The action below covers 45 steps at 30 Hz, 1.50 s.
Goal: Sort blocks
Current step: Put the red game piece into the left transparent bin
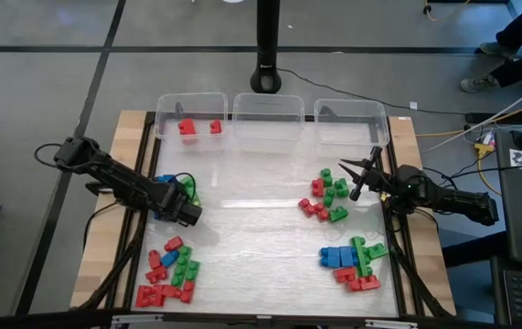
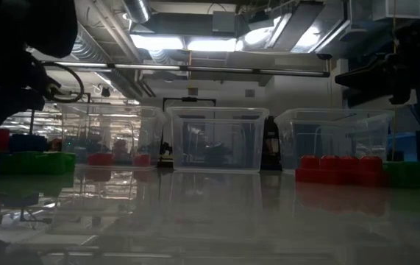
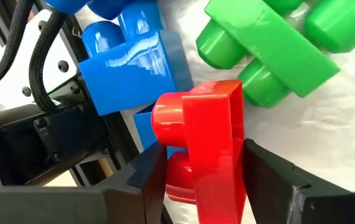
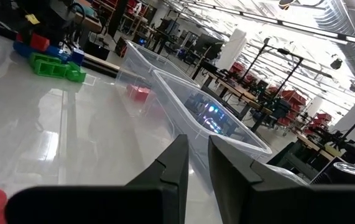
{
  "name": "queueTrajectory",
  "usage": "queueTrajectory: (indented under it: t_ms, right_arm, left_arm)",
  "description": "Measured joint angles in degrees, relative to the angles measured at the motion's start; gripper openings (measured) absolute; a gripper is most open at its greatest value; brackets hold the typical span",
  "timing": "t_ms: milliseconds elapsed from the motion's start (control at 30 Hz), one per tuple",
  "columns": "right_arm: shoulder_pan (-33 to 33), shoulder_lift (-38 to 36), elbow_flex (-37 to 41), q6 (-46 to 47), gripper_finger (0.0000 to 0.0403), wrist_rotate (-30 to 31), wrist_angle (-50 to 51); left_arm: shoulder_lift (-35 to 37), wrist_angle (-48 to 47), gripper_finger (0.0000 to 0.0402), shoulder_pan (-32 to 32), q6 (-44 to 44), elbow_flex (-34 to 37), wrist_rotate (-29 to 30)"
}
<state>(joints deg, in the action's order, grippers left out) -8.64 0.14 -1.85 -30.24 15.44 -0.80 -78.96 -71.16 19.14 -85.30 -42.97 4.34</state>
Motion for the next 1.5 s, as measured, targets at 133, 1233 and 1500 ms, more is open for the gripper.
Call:
queueTrajectory:
  t_ms: [133,1233,1500]
  right_arm:
    - [0.0,0.0,0.0,-0.02,0.0065,0.0,0.0]
    - [0.0,0.0,0.0,-0.07,0.0065,-0.02,0.35]
    - [0.0,0.0,0.0,-0.07,0.0065,-0.02,0.42]
  left_arm:
    - [0.0,-1.25,0.016,0.01,0.57,-1.28,0.15]
    - [0.09,-2.74,0.0122,-0.16,4.92,-0.71,5.52]
    - [0.09,-2.02,0.0123,-0.16,4.42,-0.71,4.46]
